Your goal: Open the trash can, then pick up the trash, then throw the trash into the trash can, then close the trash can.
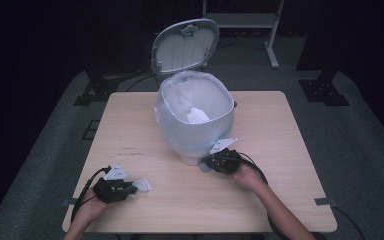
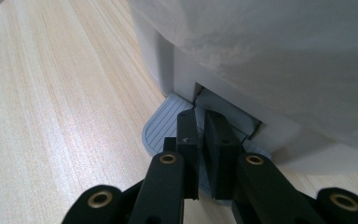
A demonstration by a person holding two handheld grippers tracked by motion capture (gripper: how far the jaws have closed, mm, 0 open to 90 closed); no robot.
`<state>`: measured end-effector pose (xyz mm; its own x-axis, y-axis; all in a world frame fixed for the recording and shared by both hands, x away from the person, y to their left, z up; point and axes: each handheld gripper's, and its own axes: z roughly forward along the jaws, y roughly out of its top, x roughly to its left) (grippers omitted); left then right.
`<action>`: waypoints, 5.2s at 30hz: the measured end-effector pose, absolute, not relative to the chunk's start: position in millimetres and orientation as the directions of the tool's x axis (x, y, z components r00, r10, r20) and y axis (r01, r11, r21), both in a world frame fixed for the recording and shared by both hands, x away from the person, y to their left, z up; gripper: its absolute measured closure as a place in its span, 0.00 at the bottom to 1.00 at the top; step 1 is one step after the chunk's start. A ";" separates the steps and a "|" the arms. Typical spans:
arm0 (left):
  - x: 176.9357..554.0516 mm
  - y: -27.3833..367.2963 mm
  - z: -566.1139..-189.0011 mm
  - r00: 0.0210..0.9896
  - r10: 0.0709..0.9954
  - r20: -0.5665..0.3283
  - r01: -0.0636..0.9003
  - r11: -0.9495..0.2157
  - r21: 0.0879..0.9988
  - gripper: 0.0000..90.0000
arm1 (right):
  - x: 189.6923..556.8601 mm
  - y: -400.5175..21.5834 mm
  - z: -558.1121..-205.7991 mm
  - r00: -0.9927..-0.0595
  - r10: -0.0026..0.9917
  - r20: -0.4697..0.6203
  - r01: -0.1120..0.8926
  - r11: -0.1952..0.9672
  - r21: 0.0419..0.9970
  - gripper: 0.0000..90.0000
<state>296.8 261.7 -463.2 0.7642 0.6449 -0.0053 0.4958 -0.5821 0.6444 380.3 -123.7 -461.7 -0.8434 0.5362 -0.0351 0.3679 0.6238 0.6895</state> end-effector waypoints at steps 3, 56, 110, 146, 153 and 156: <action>297.3 265.1 -465.0 0.749 0.661 -0.037 0.515 -0.547 0.660 0.92 | 379.8 -124.0 -462.1 -0.842 0.539 -0.035 0.368 0.620 0.692 0.94; 315.6 246.0 -301.0 0.813 0.581 -0.035 0.434 -0.564 0.703 0.95 | 380.3 -124.8 -462.4 -0.850 0.526 -0.034 0.358 0.623 0.695 0.93; 342.9 198.2 -205.7 0.870 0.492 0.020 0.334 -0.619 0.710 0.94 | 381.6 -125.8 -462.4 -0.854 0.520 -0.028 0.357 0.623 0.697 0.93; 373.6 161.5 -182.3 0.872 0.488 0.045 0.322 -0.641 0.697 0.94 | 382.2 -126.6 -462.8 -0.856 0.516 -0.032 0.350 0.624 0.699 0.93; 379.7 151.0 -176.5 0.876 0.479 0.051 0.311 -0.642 0.701 0.94 | 382.1 -126.5 -462.8 -0.856 0.516 -0.031 0.351 0.623 0.699 0.93; 381.6 145.4 -174.4 0.881 0.470 0.053 0.304 -0.648 0.698 0.94 | 382.1 -126.7 -462.9 -0.857 0.515 -0.030 0.350 0.623 0.700 0.93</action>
<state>381.6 145.4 -174.4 0.8811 0.4700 0.0532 0.3035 -0.6481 0.6984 382.1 -126.7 -462.9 -0.8566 0.5151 -0.0302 0.3497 0.6225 0.7001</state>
